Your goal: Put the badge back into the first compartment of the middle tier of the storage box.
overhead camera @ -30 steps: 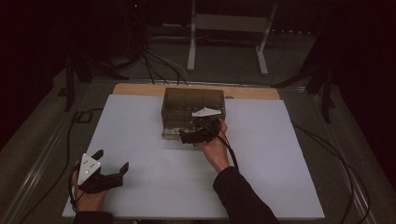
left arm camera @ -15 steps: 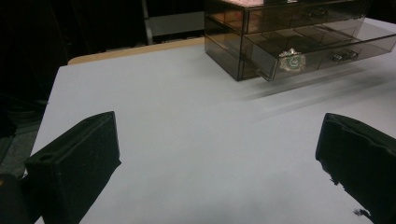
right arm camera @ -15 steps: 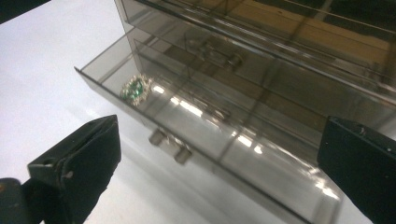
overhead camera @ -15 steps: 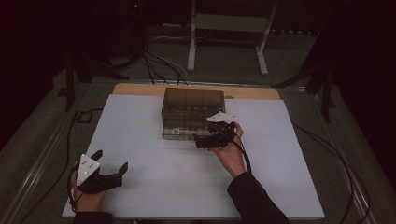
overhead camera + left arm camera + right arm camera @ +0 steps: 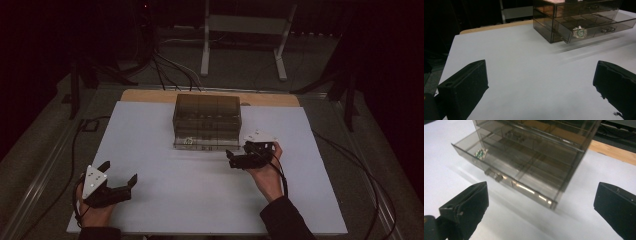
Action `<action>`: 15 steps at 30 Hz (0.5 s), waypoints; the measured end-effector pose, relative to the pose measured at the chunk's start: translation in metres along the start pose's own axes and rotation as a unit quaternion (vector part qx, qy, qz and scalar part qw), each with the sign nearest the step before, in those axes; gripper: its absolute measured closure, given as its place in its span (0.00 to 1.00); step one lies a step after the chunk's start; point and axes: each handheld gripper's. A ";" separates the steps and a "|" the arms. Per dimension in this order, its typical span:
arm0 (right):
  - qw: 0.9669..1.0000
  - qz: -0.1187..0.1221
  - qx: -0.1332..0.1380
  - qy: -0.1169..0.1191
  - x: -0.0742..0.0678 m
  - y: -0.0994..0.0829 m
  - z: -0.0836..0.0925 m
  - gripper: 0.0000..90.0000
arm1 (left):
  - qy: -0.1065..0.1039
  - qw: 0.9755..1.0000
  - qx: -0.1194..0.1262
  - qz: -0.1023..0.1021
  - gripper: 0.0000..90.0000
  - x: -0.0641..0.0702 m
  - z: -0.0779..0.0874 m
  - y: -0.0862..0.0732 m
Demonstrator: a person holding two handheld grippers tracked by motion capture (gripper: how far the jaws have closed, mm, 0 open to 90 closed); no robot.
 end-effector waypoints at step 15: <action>0.999 -0.039 0.030 -0.014 0.034 -0.052 0.034 0.00 | -0.002 1.000 0.006 0.006 0.01 -0.001 0.001 0.000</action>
Point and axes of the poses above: each handheld gripper's, and its own axes: z roughly backward along the jaws, y roughly out of its top, x roughly to its right, and after that the axes turned 10 degrees about -y, right-handed
